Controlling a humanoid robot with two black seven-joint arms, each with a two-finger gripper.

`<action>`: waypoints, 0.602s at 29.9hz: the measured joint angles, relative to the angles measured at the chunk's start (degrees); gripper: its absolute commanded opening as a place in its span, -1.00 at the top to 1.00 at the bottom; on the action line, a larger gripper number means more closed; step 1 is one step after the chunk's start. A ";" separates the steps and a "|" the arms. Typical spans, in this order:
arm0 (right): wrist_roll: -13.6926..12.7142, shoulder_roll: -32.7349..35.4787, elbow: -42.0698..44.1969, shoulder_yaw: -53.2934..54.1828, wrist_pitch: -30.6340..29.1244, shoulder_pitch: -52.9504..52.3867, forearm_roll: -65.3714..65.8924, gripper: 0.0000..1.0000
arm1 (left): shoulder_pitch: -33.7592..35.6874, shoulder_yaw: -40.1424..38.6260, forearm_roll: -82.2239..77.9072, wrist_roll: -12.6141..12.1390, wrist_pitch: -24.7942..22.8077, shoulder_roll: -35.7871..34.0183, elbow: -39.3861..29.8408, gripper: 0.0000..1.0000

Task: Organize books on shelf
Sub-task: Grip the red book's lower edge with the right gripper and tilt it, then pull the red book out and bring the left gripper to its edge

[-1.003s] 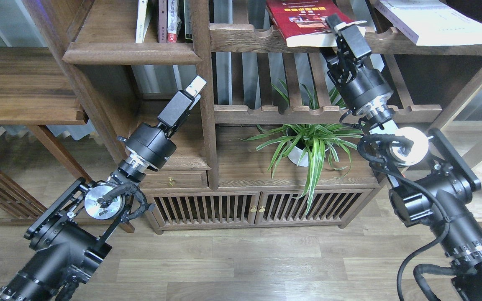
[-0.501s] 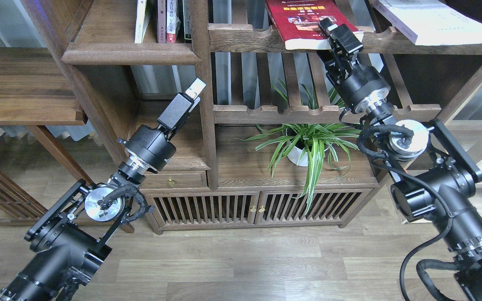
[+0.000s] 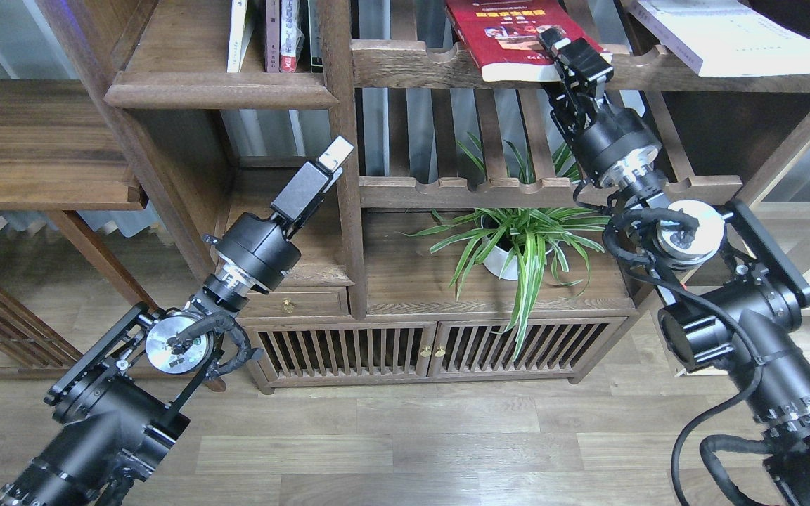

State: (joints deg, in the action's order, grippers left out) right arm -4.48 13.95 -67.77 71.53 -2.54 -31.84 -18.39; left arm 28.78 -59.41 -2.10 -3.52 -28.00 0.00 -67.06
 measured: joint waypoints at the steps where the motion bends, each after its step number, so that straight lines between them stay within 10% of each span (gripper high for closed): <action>1: 0.00 -0.03 0.00 0.00 -0.03 0.00 0.00 -0.04 | 0.00 0.00 0.00 0.00 0.00 0.00 0.00 -0.97; 13: 0.50 -1.03 0.18 0.98 -4.88 0.44 -0.72 0.86 | 0.04 0.00 0.08 0.00 0.00 0.00 0.00 -0.97; 18: 0.52 -1.62 0.43 2.32 -8.76 1.67 -1.64 0.89 | -0.04 0.00 0.08 -0.01 0.00 0.00 0.00 -0.97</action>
State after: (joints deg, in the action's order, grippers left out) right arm -3.97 12.33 -67.34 73.85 -11.30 -30.17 -20.04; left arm 28.74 -59.41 -2.02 -3.52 -28.00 0.00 -67.06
